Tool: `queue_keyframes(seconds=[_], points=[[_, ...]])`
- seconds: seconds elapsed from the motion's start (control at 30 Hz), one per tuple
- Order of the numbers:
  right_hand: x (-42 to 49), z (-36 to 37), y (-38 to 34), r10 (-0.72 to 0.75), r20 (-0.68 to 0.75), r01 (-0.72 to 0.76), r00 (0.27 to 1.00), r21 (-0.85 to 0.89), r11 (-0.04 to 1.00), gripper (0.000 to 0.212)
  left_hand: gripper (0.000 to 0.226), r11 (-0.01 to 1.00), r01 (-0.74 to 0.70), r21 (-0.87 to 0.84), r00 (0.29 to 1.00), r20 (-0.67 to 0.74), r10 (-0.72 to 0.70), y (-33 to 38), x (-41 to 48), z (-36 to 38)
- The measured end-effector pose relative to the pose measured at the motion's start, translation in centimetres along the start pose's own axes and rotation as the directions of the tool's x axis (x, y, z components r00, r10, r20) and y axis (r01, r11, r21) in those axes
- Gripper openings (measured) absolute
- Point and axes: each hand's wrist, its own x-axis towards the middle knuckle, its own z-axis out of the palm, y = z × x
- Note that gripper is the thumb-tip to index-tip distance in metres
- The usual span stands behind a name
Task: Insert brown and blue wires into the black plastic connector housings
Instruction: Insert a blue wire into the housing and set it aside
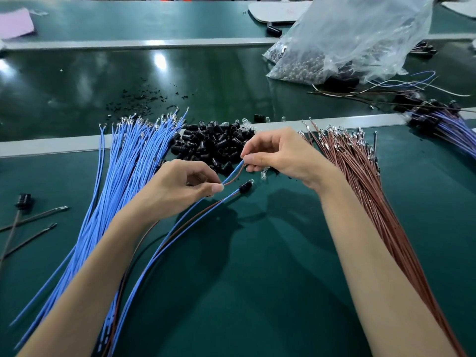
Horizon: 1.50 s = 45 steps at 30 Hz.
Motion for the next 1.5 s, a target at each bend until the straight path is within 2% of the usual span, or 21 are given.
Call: queue_keyframes(seconds=[0.2, 0.43, 0.73, 0.93, 1.0, 1.07, 1.13, 1.2, 1.27, 1.37, 1.5], points=[[-0.1, 0.4, -0.2, -0.025, 0.003, 0.025, 1.0, -0.001, 1.0, 0.014, 0.011, 0.999, -0.009, -0.049, 1.0, -0.012, 0.008, 0.0, 0.1, 0.3], [0.2, 0.5, -0.3, -0.047, -0.125, 0.061, 0.991, 0.11, 0.992, 0.013, 0.033, 0.983, 0.011, -0.182, 0.999, -0.043, -0.019, 0.2, 0.1, 0.3], [0.3, 1.3, -0.6, -0.027, -0.163, 0.062, 0.986, 0.216, 0.974, 0.012, 0.031, 0.972, 0.005, -0.233, 0.994, -0.108, -0.031, 0.4, 0.2, 0.8], [0.4, 1.4, -0.6, -0.017, -0.187, 0.075, 0.982, 0.308, 0.949, 0.01, 0.023, 0.935, -0.003, -0.355, 0.989, -0.139, -0.049, 0.3, 0.2, 1.0], [0.6, 1.4, -0.7, -0.003, -0.184, 0.075, 0.983, 0.385, 0.92, 0.018, 0.021, 0.916, -0.002, -0.401, 0.987, -0.146, -0.062, 0.2, 0.3, 1.0], [0.7, 1.8, -0.9, 0.043, -0.17, 0.03, 0.984, 0.406, 0.913, 0.027, 0.021, 0.844, 0.001, -0.537, 0.979, -0.171, -0.11, 0.1, 0.5, 0.9], [0.8, 2.7, -1.0, 0.086, -0.108, -0.055, 0.99, 0.265, 0.963, 0.019, 0.021, 0.713, 0.002, -0.701, 0.961, -0.195, -0.194, 0.1, 0.7, 0.7], [0.7, 4.3, -0.8, 0.114, 0.04, -0.118, 0.993, 0.1, 0.988, 0.013, 0.019, 0.626, 0.0, -0.78, 0.94, -0.214, -0.266, 0.2, 0.8, 0.8], [0.7, 6.0, -0.5, 0.11, 0.123, -0.126, 0.986, 0.133, 0.983, 0.011, 0.02, 0.603, 0.024, -0.797, 0.93, -0.203, -0.305, 0.4, 0.8, 1.1], [0.7, 7.6, -0.4, 0.124, 0.095, -0.146, 0.988, 0.28, 0.949, 0.008, 0.019, 0.585, 0.07, -0.808, 0.923, -0.17, -0.345, 0.6, 0.7, 1.4], [0.7, 7.6, -0.5, 0.166, 0.128, -0.197, 0.978, 0.283, 0.939, 0.016, 0.013, 0.596, 0.085, -0.799, 0.901, -0.194, -0.389, 0.2, 0.9, 1.1]])
